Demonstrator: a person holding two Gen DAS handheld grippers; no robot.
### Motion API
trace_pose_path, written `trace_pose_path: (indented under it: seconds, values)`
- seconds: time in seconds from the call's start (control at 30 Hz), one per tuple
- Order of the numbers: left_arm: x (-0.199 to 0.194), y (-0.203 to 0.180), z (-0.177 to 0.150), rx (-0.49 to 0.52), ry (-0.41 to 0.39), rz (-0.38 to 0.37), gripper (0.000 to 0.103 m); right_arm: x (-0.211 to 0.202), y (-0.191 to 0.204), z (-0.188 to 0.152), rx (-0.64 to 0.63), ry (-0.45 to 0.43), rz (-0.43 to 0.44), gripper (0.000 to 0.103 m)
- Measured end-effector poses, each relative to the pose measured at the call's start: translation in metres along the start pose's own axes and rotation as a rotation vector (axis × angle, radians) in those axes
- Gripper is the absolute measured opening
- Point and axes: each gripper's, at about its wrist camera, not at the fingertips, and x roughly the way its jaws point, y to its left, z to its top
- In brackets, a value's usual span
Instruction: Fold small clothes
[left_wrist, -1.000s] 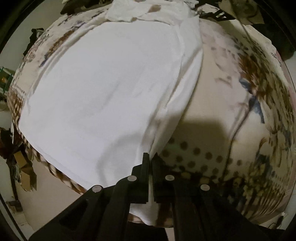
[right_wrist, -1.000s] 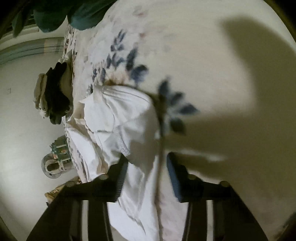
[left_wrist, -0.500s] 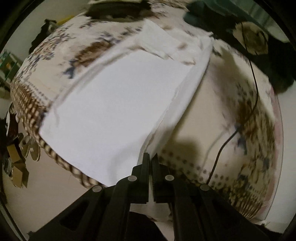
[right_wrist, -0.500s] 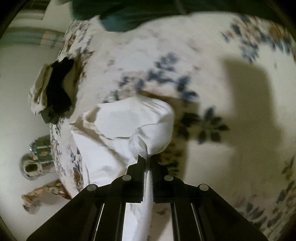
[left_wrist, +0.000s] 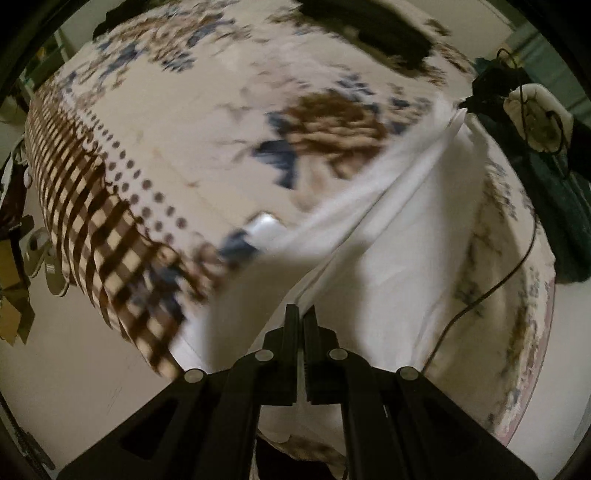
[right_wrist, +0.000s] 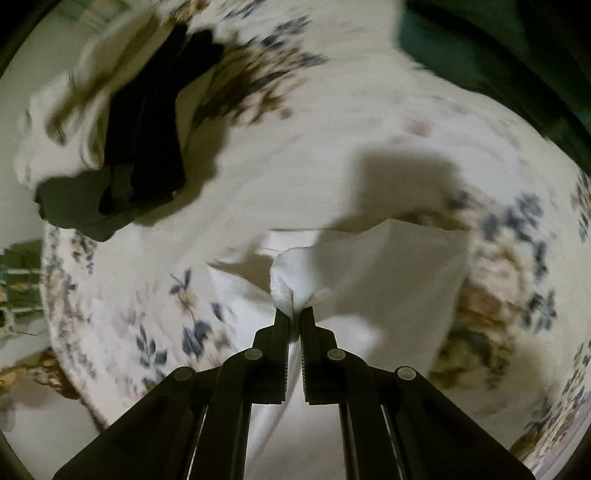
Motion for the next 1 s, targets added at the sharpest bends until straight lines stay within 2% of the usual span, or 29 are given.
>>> trace_pose_path:
  seconds: [0.1,0.23,0.3,0.37,0.4,0.43,0.47,0.53,0.63,0.77,0.87,0.9,0.93,0.97,1.0]
  values:
    - [0.028,0.029,0.013,-0.041,0.039,-0.021,0.001,0.029,0.031,0.01,-0.015,0.019,-0.09,0.005]
    - [0.052,0.058,0.022,-0.117,0.116,-0.082,0.005,0.053,0.041,0.016,0.003,0.064,-0.151,0.006]
    - [0.051,0.069,0.02,-0.146,0.142,-0.107,0.007,0.05,0.036,0.014,0.021,0.076,-0.127,0.014]
    - [0.042,0.085,0.015,-0.19,0.152,-0.131,0.017,0.041,0.026,0.003,0.051,0.109,-0.054,0.041]
    - [0.036,0.092,0.011,-0.21,0.152,-0.137,0.029,0.033,0.018,-0.009,0.073,0.12,-0.007,0.047]
    - [0.029,0.1,0.009,-0.229,0.151,-0.135,0.038,0.022,0.01,-0.025,0.086,0.127,0.048,0.053]
    - [0.022,0.107,0.006,-0.243,0.146,-0.151,0.041,0.014,0.004,-0.041,0.085,0.134,0.082,0.053]
    - [0.011,0.115,0.004,-0.248,0.137,-0.166,0.046,-0.002,-0.006,-0.09,0.062,0.162,0.118,0.053]
    - [0.006,0.111,0.005,-0.202,0.149,-0.17,0.047,-0.009,-0.015,-0.181,0.029,0.241,0.151,0.053]
    - [0.009,0.085,0.006,-0.095,0.166,-0.171,0.047,0.01,-0.019,-0.332,0.028,0.424,0.213,0.053]
    - [0.019,0.064,-0.001,-0.008,0.172,-0.151,0.047,0.032,-0.024,-0.42,0.057,0.505,0.274,0.053]
    - [0.023,0.058,-0.003,0.016,0.174,-0.138,0.047,0.04,-0.024,-0.441,0.085,0.527,0.291,0.053]
    - [0.026,0.055,-0.007,0.043,0.176,-0.118,0.044,0.049,-0.024,-0.462,0.114,0.547,0.316,0.053]
    - [0.03,0.05,-0.011,0.075,0.175,-0.083,0.033,0.056,-0.024,-0.479,0.13,0.558,0.337,0.053]
    - [0.033,0.05,-0.014,0.094,0.171,-0.064,0.002,0.063,-0.021,-0.493,0.142,0.566,0.35,0.053]
